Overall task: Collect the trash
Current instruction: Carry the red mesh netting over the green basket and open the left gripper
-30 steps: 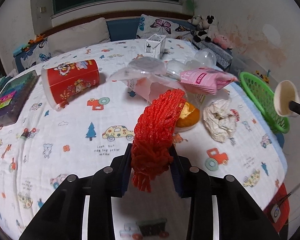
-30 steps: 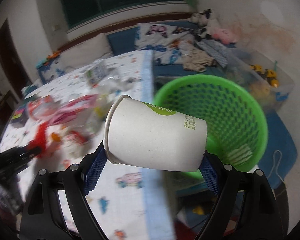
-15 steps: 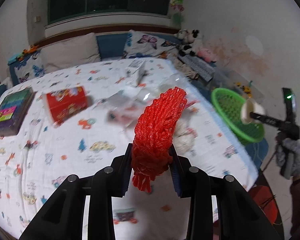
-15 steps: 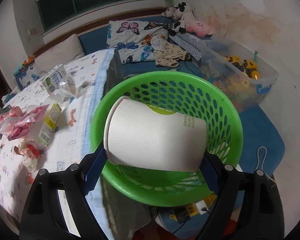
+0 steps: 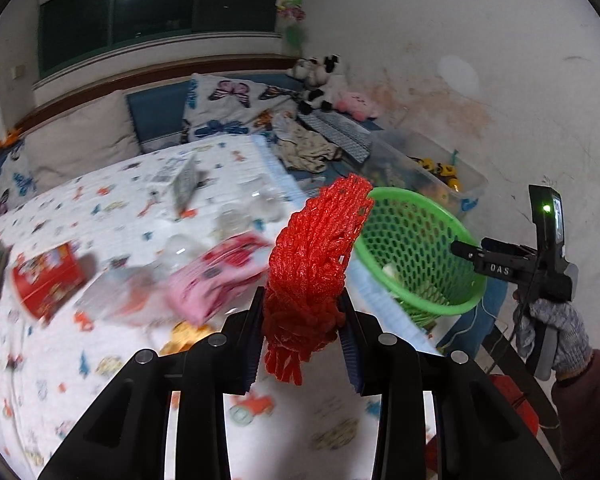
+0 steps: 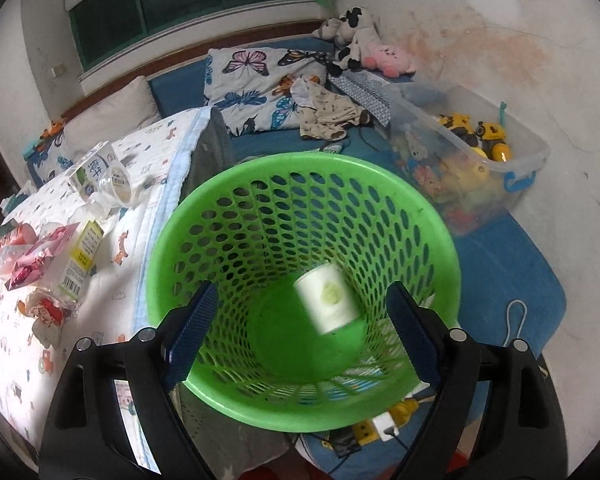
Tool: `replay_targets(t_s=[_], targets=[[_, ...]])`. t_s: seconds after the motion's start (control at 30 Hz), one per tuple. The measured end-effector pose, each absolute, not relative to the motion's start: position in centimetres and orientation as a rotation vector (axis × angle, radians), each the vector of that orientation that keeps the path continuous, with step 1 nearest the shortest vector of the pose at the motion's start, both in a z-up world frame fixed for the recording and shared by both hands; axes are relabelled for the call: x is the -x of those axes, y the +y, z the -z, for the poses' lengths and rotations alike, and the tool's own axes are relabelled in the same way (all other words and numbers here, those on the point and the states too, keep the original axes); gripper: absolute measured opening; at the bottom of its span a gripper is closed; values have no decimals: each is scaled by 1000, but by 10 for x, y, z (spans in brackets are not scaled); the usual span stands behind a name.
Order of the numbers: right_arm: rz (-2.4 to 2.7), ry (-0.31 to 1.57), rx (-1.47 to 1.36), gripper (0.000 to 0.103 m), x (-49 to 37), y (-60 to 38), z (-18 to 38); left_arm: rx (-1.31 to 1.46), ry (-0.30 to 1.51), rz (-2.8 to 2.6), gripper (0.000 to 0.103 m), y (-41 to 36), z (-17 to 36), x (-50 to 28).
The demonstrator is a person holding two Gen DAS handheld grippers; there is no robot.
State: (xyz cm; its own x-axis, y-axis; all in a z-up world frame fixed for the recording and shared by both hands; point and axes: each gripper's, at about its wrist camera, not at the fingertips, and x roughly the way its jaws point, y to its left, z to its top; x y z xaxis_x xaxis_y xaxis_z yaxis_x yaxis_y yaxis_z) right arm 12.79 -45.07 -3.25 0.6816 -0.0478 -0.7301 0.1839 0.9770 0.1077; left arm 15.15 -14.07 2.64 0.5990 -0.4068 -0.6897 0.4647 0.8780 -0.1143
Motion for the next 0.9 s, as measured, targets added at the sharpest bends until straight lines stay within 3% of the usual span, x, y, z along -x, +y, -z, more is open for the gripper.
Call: replay_targets(t_s=[0.7, 0.83, 0.9], targets=[[166, 764, -196, 87, -81, -483, 23, -161, 934, 697, 36, -310, 11, -216], [172, 771, -206, 87, -79, -487, 27, -178, 946, 704, 48, -325, 21, -218], [175, 774, -211, 87, -78, -489, 28, -179, 947, 709, 60, -328, 23, -219]])
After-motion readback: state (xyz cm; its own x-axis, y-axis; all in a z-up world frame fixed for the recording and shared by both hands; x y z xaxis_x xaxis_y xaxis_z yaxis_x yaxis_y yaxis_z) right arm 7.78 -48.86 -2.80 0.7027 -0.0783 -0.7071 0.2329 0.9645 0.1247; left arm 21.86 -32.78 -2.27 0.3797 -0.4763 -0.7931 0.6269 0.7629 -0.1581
